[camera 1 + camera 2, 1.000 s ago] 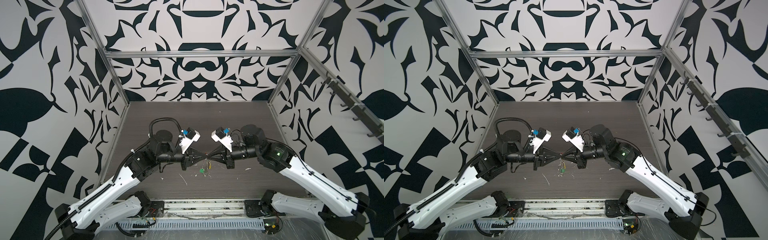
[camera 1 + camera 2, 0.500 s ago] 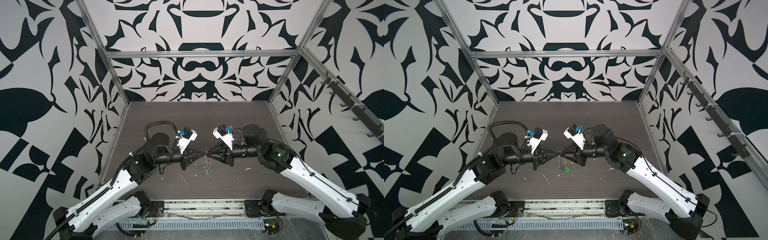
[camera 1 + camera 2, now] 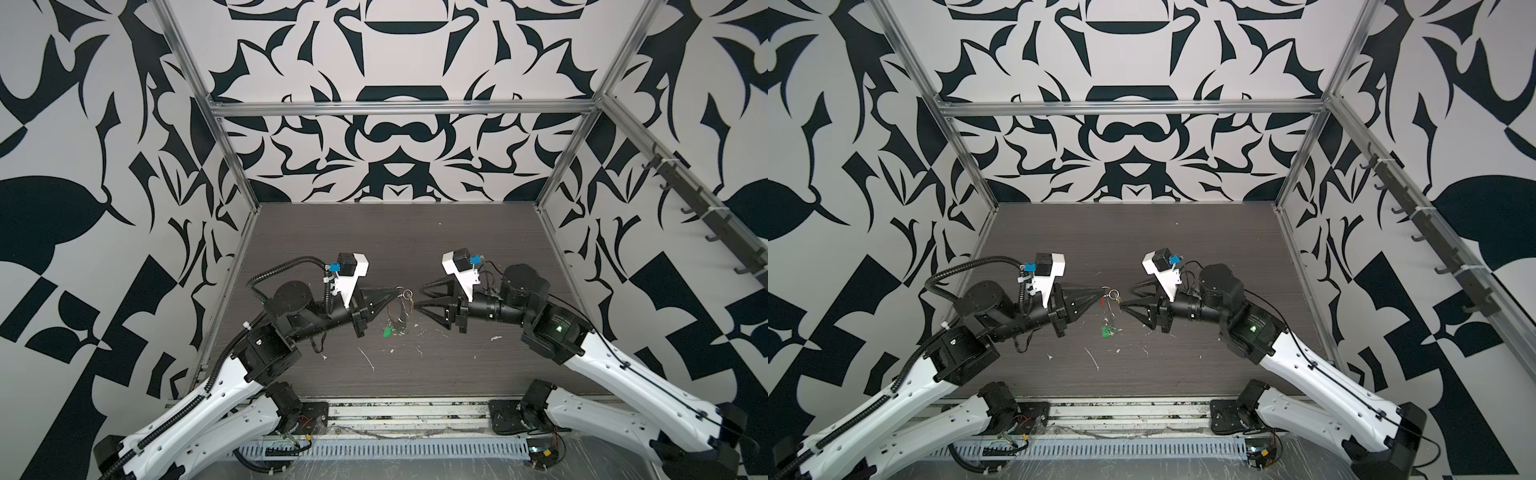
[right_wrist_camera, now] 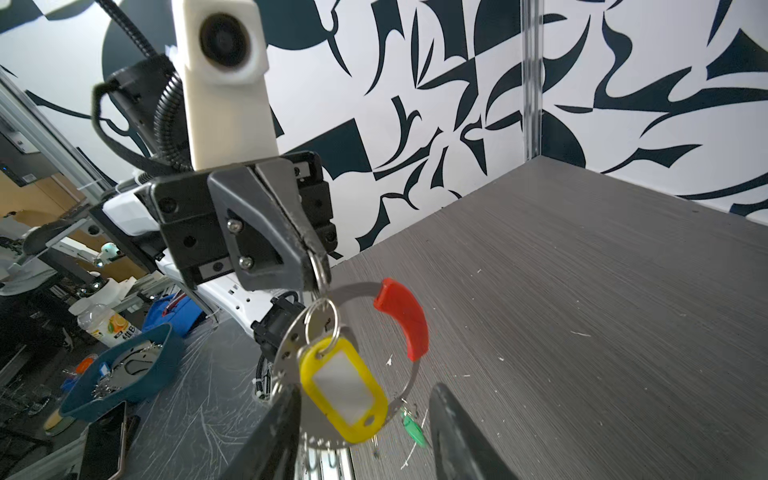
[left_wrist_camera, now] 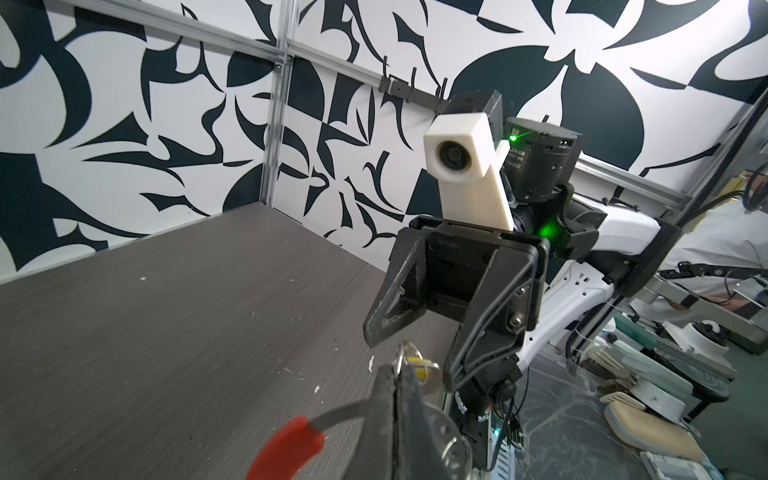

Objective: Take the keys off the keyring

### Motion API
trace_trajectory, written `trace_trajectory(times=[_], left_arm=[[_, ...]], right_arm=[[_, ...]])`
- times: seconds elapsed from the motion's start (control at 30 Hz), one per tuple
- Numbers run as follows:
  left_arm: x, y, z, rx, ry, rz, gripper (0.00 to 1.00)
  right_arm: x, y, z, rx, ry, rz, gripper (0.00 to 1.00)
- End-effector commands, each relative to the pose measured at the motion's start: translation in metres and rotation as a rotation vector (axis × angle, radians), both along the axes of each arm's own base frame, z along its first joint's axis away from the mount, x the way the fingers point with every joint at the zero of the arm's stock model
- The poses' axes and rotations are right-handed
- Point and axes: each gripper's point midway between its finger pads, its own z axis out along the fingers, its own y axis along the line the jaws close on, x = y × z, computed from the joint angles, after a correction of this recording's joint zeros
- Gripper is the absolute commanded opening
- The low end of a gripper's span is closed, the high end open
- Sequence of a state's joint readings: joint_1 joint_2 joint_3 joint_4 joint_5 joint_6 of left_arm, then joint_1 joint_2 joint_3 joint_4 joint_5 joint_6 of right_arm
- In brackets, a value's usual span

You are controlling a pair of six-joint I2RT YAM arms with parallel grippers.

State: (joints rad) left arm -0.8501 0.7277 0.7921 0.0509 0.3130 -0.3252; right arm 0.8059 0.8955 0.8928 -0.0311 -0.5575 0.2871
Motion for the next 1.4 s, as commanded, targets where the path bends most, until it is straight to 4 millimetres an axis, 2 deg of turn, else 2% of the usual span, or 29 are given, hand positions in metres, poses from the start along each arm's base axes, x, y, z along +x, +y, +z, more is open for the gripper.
trace_trajectory(times=[0.0, 0.23, 0.33, 0.5, 0.83, 1.13, 1.3, 1.37], left_arm=[[0.002, 0.004, 0.009, -0.045, -0.016, 0.026, 0.0], [0.003, 0.003, 0.009, -0.048, -0.007, 0.028, 0.0], [0.003, 0.002, 0.008, -0.045, -0.004, 0.023, 0.0], [0.002, 0.002, 0.007, -0.043, 0.001, 0.018, 0.0], [0.002, 0.0, 0.004, -0.035, 0.008, 0.009, 0.0], [0.004, 0.002, 0.007, -0.052, 0.005, 0.027, 0.0], [0.006, 0.004, 0.009, -0.078, 0.011, 0.045, 0.0], [0.007, 0.006, 0.012, -0.097, 0.015, 0.055, 0.0]], right_arm=[[-0.006, 0.004, 0.03, 0.091, -0.058, 0.038, 0.53], [-0.007, 0.01, 0.033, 0.087, -0.075, 0.04, 0.54], [-0.005, 0.012, 0.032, 0.074, -0.079, 0.029, 0.51], [-0.003, 0.013, 0.03, 0.063, -0.074, 0.024, 0.41], [-0.003, 0.016, 0.032, 0.046, -0.094, 0.017, 0.29], [-0.002, 0.018, 0.024, -0.003, -0.126, -0.021, 0.13], [-0.002, 0.018, 0.021, -0.031, -0.151, -0.045, 0.0], [-0.001, 0.019, 0.018, -0.047, -0.162, -0.06, 0.0]])
